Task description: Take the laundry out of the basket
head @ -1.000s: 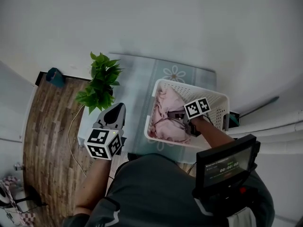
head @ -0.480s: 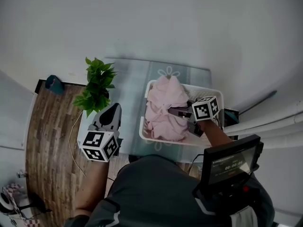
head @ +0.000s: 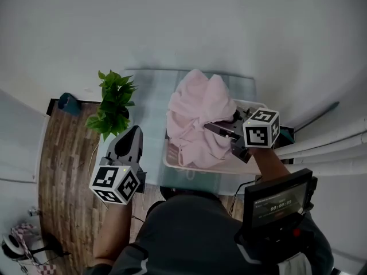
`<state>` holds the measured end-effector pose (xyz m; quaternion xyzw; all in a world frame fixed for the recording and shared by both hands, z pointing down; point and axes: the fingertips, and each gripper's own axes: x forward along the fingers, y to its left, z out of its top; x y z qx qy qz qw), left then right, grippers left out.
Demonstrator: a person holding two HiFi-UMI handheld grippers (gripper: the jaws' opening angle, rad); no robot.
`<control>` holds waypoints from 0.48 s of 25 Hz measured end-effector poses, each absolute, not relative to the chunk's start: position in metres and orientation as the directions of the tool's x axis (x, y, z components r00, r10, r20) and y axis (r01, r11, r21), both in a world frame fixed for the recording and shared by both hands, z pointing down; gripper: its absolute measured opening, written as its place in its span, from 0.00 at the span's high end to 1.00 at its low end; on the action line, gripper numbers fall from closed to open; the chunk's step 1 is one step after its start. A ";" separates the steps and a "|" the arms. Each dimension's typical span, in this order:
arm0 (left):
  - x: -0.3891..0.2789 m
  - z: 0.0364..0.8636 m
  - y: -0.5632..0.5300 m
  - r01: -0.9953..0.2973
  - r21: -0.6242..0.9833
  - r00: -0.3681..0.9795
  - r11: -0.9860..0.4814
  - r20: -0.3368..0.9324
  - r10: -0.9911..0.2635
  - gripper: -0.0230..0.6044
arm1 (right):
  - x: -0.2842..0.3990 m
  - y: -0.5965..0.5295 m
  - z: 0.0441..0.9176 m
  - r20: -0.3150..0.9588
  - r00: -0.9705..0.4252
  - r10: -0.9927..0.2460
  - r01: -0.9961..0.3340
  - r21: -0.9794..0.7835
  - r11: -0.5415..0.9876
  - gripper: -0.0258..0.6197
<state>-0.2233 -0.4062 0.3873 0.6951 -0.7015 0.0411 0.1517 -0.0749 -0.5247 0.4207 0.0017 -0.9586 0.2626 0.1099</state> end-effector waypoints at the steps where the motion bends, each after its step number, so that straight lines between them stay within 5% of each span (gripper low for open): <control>1: -0.222 0.382 -0.406 -0.988 0.149 0.008 0.032 0.259 -0.966 0.95 | -0.075 -0.525 0.412 0.202 -0.978 0.053 -0.054 -0.487 0.872 0.56; 12: -0.243 0.358 -0.377 -0.983 0.145 -0.082 0.110 0.188 -0.979 0.95 | -0.095 -0.505 0.299 0.050 -0.995 0.088 0.062 -0.381 0.923 0.56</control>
